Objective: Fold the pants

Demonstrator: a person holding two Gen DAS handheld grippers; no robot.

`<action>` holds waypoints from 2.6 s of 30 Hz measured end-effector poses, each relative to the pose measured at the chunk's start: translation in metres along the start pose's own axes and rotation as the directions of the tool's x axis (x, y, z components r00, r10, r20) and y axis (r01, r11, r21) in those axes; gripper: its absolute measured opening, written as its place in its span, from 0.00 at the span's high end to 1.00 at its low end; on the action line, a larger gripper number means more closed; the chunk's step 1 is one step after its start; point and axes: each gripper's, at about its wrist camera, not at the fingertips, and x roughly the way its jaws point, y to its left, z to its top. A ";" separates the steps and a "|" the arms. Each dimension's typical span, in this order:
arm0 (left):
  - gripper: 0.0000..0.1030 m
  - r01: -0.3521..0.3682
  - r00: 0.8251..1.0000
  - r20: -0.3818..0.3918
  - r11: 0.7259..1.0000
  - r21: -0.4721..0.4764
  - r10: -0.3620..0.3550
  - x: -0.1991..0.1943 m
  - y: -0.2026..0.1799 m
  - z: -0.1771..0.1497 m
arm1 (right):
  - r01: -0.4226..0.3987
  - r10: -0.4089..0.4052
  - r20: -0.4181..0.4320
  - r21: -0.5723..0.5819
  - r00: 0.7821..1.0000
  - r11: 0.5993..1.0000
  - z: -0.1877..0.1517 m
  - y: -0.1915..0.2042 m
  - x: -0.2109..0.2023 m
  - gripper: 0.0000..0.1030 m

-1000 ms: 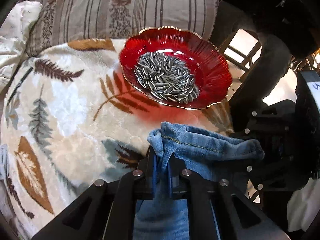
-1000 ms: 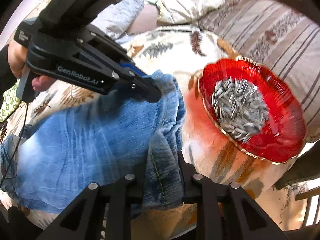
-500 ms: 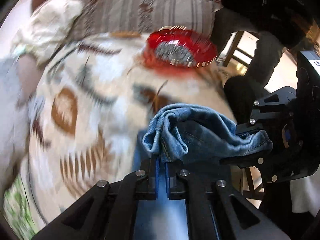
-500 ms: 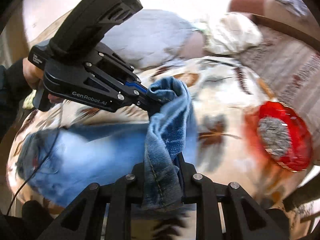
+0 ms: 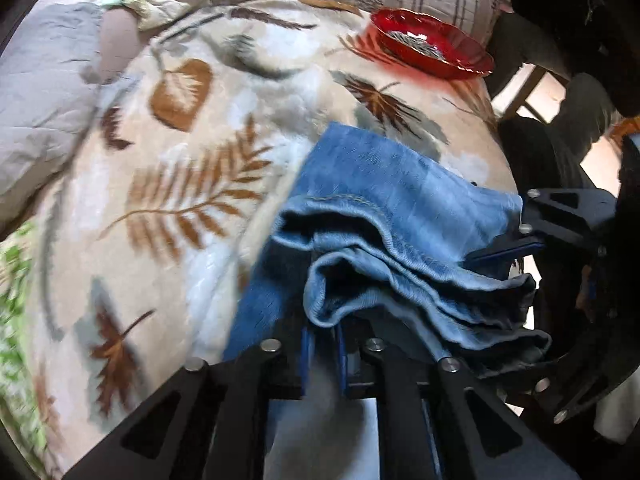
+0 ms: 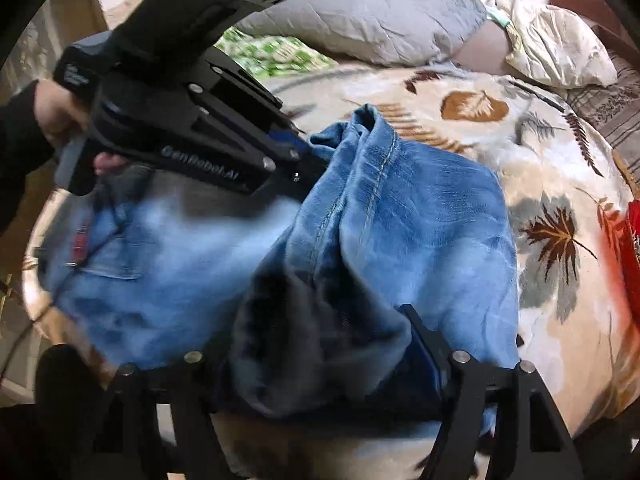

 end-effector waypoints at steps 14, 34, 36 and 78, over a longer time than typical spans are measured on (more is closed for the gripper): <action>0.26 -0.050 0.999 -0.028 0.894 -0.445 0.042 -0.051 -0.022 -0.007 | -0.104 0.099 0.069 0.063 0.993 0.993 -0.029 -0.071 -0.067 0.24; 0.59 -0.194 0.981 -0.141 0.778 -0.598 0.136 0.029 -0.061 -0.032 | -0.152 0.154 -0.004 0.147 0.988 0.977 -0.015 -0.092 0.003 0.51; 0.62 -0.204 0.979 -0.133 0.777 -0.595 0.155 0.025 -0.068 -0.031 | -0.117 0.118 0.001 0.113 0.993 0.987 -0.014 -0.085 0.001 0.58; 0.16 0.051 0.970 -0.238 0.999 -0.016 -0.053 0.084 -0.009 0.108 | -0.137 0.142 -0.012 0.194 0.990 0.971 -0.020 -0.082 0.006 0.38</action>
